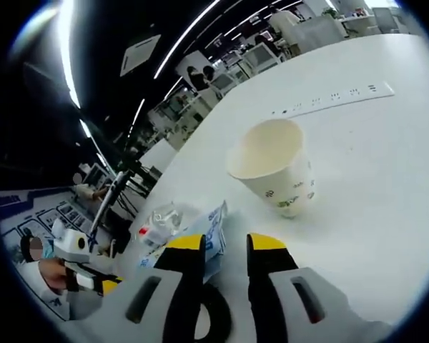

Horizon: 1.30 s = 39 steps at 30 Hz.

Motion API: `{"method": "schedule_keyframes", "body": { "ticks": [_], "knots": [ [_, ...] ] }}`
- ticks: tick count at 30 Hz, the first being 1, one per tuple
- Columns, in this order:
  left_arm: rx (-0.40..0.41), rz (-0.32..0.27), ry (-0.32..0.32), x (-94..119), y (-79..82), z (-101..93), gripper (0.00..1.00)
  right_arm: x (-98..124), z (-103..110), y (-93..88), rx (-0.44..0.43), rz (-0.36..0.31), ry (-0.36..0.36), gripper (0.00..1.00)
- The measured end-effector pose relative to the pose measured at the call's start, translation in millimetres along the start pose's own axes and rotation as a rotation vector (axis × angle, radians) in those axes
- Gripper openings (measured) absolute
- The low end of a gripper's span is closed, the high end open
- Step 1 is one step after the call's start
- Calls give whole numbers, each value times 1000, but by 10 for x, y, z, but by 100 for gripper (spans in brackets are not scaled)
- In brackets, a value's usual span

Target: Arrange the tabletop items into an orderly group along one side of the table until the central work area is clear of visible clutter.

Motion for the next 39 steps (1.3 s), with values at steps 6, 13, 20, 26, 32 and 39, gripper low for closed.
{"method": "schedule_keyframes", "body": {
  "ticks": [6, 13, 20, 26, 32, 39],
  "knots": [
    [12, 17, -2, -53, -23, -9, 15, -48, -16, -18, -16, -1, 4, 17],
    [23, 20, -6, -104, -31, -3, 14, -77, -5, -38, -19, -1, 16, 9],
    [61, 16, -25, -140, -34, 1, 10, -61, -33, -48, -95, -2, 35, 6],
    [78, 17, -40, -152, -29, 11, 8, -65, -23, -42, -132, -6, 44, 1],
    [83, 11, -50, -142, -28, -5, 5, -60, -15, -34, -157, -6, 54, 0],
    [78, 3, -60, -120, -23, -24, 2, -24, 28, -2, -144, -10, 65, 0]
  ]
}}
Point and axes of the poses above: the point that each gripper's makers call its tool centre point, and the gripper's own axes: x roughly backward along the fingers, z roughly to its left, y roughly out of its top, the point moved 10 cm from there along x, roughly backward along the fingers, and after that the axes turned 4 degrees about y, right-handed, at the moved point
